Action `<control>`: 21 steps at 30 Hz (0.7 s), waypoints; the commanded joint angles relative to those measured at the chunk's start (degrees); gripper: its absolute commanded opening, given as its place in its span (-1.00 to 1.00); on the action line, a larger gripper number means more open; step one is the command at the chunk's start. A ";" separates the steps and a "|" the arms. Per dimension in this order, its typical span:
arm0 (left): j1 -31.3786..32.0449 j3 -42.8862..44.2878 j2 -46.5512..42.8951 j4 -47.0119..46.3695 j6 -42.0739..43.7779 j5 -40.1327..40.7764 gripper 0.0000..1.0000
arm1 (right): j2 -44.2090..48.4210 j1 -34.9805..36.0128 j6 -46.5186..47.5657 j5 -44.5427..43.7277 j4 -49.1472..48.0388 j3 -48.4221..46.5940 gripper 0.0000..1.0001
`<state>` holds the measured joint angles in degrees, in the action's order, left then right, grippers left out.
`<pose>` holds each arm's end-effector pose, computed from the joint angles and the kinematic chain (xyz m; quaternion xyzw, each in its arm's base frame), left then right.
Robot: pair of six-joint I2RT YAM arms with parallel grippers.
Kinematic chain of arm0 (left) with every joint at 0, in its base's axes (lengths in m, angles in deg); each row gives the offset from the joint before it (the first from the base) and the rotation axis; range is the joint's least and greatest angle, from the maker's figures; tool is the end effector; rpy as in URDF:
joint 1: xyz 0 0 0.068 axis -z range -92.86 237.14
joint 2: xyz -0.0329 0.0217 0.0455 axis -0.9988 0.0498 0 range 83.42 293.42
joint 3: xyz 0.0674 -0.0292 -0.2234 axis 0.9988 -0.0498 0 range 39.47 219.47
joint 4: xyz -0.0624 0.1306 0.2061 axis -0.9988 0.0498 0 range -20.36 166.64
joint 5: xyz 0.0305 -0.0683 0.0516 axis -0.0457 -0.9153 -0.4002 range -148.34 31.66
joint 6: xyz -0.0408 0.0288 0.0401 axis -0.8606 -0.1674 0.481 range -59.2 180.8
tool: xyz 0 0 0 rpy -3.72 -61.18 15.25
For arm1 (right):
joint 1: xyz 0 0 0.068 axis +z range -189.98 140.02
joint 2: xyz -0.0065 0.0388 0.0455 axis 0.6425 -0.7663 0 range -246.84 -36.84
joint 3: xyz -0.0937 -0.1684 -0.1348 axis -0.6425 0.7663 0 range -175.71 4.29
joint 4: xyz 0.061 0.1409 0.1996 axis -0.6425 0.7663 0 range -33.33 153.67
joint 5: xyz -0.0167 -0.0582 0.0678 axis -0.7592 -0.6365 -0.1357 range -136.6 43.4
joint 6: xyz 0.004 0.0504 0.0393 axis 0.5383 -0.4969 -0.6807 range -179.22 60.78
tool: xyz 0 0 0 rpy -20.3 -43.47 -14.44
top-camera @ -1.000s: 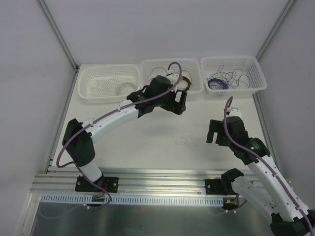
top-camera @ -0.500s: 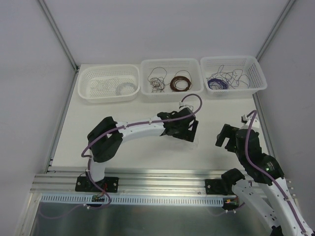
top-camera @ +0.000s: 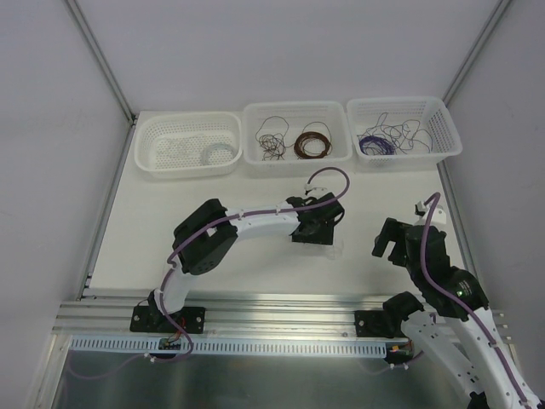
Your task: Untangle the cables
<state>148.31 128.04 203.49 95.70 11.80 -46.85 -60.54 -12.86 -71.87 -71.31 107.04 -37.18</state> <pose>0.2161 -0.3718 0.1331 0.0734 0.9530 -0.1729 0.2379 0.1159 0.0360 0.2686 -0.0060 0.8629 -0.0169 0.5050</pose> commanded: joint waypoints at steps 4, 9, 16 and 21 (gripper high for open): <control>0.36 1.51 2.01 3.55 -0.58 3.71 0.08 | 0.77 0.22 0.43 -0.16 -0.53 0.08 0.94; 0.36 1.07 2.54 6.62 2.32 6.70 -0.38 | 0.76 0.22 0.69 0.01 -0.89 0.08 0.94; -1.57 -4.10 -2.11 8.12 5.84 11.62 -1.00 | -0.11 0.22 1.04 0.54 -1.68 0.08 0.94; -4.47 -10.69 -11.51 8.13 9.70 14.79 -1.00 | -1.43 0.13 1.13 1.50 -2.38 0.43 0.94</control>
<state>146.41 120.61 198.62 100.22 17.64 -36.71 -60.91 -12.86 -71.56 -70.61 106.30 -37.09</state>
